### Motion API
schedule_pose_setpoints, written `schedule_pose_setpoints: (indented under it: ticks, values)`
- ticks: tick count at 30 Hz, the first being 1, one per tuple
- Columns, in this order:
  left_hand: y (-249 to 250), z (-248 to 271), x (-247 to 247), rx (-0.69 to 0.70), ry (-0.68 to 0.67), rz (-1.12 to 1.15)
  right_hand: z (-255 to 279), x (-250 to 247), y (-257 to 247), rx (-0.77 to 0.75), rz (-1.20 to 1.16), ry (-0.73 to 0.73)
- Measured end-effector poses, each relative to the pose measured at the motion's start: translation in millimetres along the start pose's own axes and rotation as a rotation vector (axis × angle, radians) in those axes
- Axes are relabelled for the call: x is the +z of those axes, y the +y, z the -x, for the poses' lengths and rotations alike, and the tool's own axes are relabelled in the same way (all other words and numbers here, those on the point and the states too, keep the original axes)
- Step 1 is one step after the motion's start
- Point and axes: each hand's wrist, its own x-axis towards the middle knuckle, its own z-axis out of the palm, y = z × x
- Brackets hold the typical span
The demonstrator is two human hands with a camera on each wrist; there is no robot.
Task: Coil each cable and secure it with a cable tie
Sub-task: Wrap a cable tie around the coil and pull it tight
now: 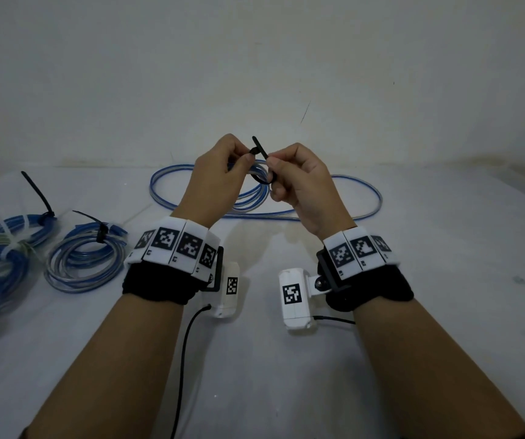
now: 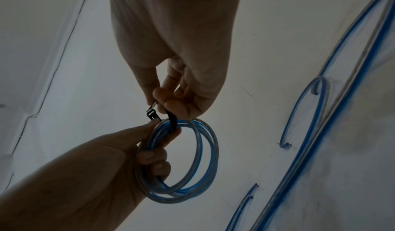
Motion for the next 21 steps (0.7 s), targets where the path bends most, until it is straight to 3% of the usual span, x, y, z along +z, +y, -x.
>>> schedule_pose_setpoints:
  ticks: [7, 21]
  values:
    - [-0.1, -1.3, -0.2, -0.016, 0.073, 0.044, -0.2, 1.4, -0.3, 0.008, 0.019, 0.018]
    - [-2.1, -1.1, 0.3, -0.02, 0.086, 0.069, 2.1, 4.3, -1.2, -0.008, 0.038, 0.013]
